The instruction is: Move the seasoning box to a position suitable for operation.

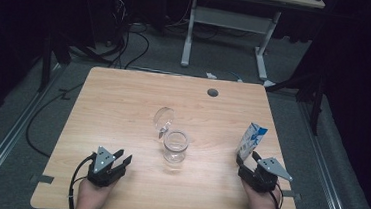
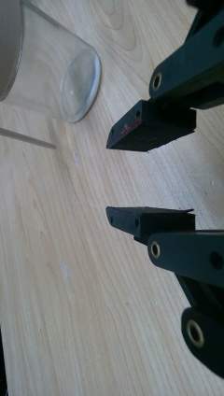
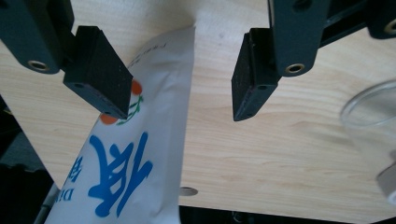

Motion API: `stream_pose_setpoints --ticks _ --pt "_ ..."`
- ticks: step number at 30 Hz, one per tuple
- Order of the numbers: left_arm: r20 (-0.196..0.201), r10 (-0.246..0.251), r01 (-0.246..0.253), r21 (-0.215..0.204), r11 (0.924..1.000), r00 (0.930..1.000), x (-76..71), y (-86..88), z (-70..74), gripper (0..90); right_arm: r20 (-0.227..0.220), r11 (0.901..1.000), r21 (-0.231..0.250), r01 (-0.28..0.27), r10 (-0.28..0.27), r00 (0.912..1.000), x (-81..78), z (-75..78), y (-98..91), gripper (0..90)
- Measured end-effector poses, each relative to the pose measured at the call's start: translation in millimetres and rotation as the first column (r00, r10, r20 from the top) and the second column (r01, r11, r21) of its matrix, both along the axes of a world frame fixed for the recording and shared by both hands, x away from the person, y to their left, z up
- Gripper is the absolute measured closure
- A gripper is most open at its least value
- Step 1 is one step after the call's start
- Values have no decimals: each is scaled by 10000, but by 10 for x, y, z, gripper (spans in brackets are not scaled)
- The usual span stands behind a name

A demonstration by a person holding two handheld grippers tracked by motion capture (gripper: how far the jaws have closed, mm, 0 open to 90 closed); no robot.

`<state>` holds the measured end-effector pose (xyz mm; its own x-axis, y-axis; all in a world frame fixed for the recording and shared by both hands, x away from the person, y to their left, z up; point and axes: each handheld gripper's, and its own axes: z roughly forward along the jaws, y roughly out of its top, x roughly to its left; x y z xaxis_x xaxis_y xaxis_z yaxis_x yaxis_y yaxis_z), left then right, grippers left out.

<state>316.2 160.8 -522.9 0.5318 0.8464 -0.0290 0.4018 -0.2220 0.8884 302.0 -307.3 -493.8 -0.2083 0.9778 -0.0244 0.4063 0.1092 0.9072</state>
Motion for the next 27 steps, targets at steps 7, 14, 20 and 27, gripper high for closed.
stream_pose_setpoints --ticks 7,14,20,27 --pt "25 108 -107 -124 9999 9999 2 34 -1 603 232 9993 -50 358 -357 9991 116 59 -25 485" --pt "63 51 -50 -142 9999 10000 -19 25 0 601 178 10000 54 70 -70 9998 75 0 -89 679" --pt "6 -79 79 -167 9998 10000 -8 -3 -15 599 253 9999 -97 138 -136 9996 -2 -3 -131 856" --pt "-37 -166 165 -242 9996 9999 32 -39 -20 596 233 9994 50 336 -337 9992 -84 -3 -298 899"
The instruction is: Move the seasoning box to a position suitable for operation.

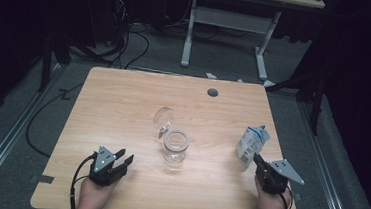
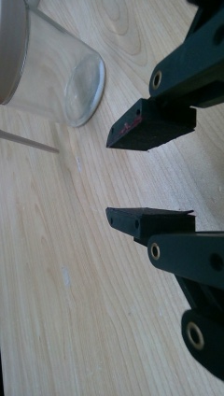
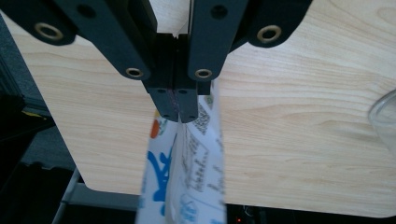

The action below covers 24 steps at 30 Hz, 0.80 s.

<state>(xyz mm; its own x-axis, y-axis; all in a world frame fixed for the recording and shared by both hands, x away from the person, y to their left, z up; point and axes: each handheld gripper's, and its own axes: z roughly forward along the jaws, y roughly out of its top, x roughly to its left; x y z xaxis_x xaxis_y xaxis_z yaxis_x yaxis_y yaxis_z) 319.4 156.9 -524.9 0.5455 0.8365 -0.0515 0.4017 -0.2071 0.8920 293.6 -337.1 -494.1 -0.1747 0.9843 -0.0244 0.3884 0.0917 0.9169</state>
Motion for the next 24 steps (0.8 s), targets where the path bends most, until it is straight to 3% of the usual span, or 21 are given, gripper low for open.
stream_pose_setpoints --ticks 4,8,11,14,18,24 --pt "70 -7 7 -17 10000 10000 1 -2 8 596 20 9996 232 -136 136 9999 -30 -6 -89 880" --pt "39 19 -19 -37 10000 10000 -2 22 8 588 52 9958 699 -587 584 9983 11 -3 -128 709" --pt "30 49 -49 -49 10000 10000 -15 48 6 584 -86 9927 754 -946 955 9954 82 -30 -127 664" --pt "63 132 -132 -25 9999 9999 -43 72 5 571 -266 9930 748 -918 940 9952 156 -68 -131 670" --pt "67 205 -205 31 9998 9998 -73 115 7 562 -42 9902 897 -1069 1077 9942 192 -68 -156 687" --pt "40 287 -286 -30 9996 9996 -82 145 1 558 176 9910 476 -1248 1241 9921 186 -52 -115 769"
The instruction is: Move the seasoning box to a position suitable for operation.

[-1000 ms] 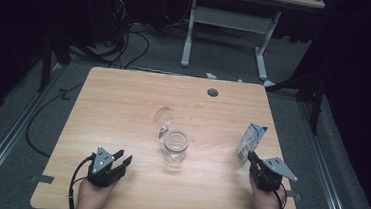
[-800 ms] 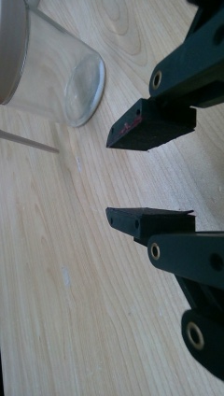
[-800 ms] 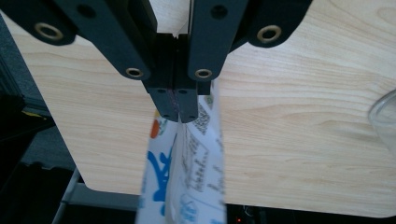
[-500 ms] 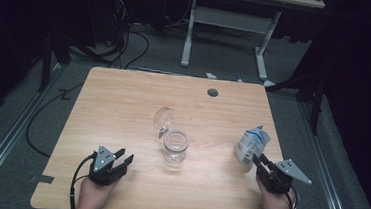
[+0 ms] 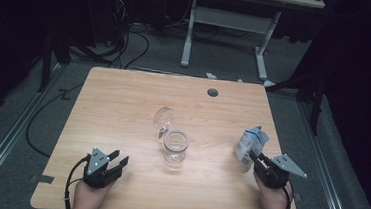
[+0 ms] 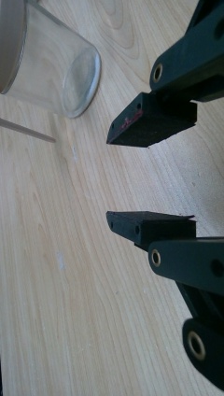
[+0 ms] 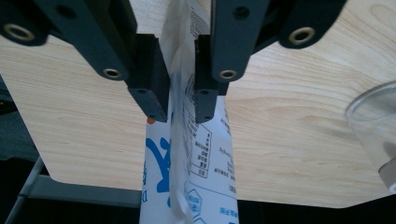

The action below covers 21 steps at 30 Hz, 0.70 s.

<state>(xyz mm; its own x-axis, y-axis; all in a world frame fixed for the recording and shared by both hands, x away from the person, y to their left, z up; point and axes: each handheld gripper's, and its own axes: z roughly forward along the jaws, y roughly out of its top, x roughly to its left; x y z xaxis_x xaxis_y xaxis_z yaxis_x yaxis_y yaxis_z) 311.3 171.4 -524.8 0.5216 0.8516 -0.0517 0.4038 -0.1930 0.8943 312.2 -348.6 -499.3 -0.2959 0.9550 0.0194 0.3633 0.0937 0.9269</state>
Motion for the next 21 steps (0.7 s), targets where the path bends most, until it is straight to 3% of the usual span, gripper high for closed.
stream_pose_setpoints --ticks 9,16,21 --pt "-20 -218 218 -90 9997 9998 4 -24 -8 532 -27 9997 -166 -161 160 9999 -5 7 34 869" --pt "-111 -1140 1136 -323 9930 9934 -3 -73 -20 432 -193 9994 -277 -208 203 9996 -8 44 58 882" --pt "49 -1457 1457 -507 9880 9893 -26 -149 24 387 -321 9991 -120 -401 397 9987 -27 72 82 886"
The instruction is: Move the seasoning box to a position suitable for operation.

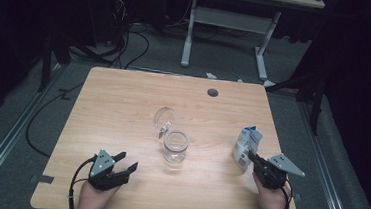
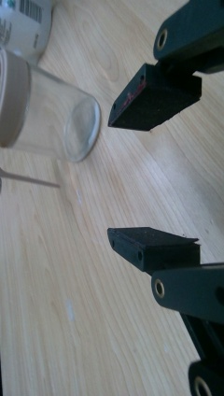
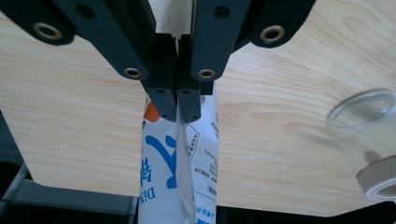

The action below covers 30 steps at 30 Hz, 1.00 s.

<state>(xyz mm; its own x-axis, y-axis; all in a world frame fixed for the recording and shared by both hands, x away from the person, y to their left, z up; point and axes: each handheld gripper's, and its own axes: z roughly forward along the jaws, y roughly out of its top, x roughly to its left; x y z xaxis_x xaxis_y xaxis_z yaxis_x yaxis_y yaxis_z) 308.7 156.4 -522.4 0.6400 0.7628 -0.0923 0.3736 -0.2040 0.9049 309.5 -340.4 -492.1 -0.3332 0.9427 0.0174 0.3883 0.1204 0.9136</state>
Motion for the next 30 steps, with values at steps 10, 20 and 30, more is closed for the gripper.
stream_pose_setpoints --ticks 10,20,30 --pt "293 -571 555 504 9972 9979 9 -77 -11 258 -477 9999 52 -125 127 9988 -19 122 136 889" --pt "-262 -642 651 370 9972 9976 3 -38 -33 218 -1225 9985 -524 -163 98 9924 -63 345 229 892" --pt "-303 -588 593 177 9981 9978 5 -35 -68 176 -2456 9892 -1132 -928 626 9673 -48 627 245 894"
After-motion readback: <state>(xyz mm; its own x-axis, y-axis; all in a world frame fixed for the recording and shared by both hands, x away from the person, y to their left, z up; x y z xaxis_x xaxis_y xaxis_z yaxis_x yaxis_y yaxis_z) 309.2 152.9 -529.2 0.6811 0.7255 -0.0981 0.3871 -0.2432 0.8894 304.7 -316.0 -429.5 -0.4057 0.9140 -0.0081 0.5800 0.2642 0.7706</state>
